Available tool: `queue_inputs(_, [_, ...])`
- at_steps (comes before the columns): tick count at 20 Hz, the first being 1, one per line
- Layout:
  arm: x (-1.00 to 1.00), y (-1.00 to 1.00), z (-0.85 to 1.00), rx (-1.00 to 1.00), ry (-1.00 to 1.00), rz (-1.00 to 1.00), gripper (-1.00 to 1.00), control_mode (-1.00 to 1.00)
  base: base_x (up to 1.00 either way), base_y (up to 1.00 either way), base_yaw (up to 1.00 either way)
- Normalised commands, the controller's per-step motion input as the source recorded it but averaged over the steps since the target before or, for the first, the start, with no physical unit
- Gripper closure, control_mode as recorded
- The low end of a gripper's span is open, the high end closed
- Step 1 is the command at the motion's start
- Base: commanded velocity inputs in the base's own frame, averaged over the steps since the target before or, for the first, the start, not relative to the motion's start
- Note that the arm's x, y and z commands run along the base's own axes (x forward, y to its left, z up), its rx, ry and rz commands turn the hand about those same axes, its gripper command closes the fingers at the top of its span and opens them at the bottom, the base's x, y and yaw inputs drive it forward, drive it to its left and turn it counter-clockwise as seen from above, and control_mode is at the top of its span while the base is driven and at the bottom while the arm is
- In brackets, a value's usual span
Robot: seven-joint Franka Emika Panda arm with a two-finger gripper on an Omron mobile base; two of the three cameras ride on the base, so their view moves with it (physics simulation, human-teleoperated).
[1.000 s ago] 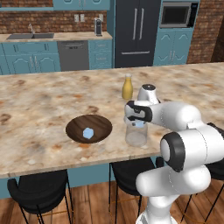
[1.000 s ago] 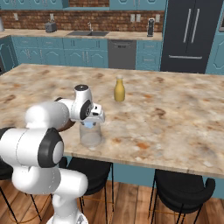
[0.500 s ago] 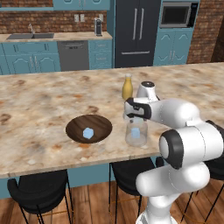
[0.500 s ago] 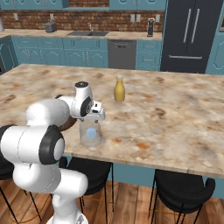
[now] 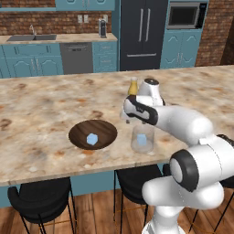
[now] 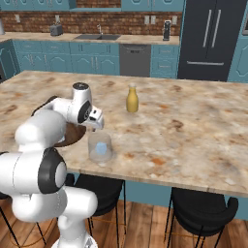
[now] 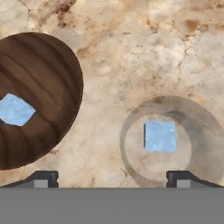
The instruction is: There are two ice cubes in the ice bowl. Place both ice cubes in the glass cup.
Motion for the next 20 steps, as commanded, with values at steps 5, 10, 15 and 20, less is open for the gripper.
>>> queue_inputs(5, [-0.04, 1.00, 0.00, 0.00, 0.00, -0.04, -1.00, -1.00, 0.00, 0.00, 0.00])
queue_inputs(10, [-0.03, 0.69, 0.00, 0.00, 0.04, 0.15, -1.00, -1.00, 0.00, 0.00, 0.00])
queue_inputs(15, [0.00, 0.30, -0.01, -0.07, 0.00, 0.41, -1.00, -1.00, 0.00, 0.00, 0.00])
queue_inputs(20, [0.04, 0.41, -0.16, -0.05, -0.05, 0.21, -1.00, -1.00, 0.00, 0.00, 0.00])
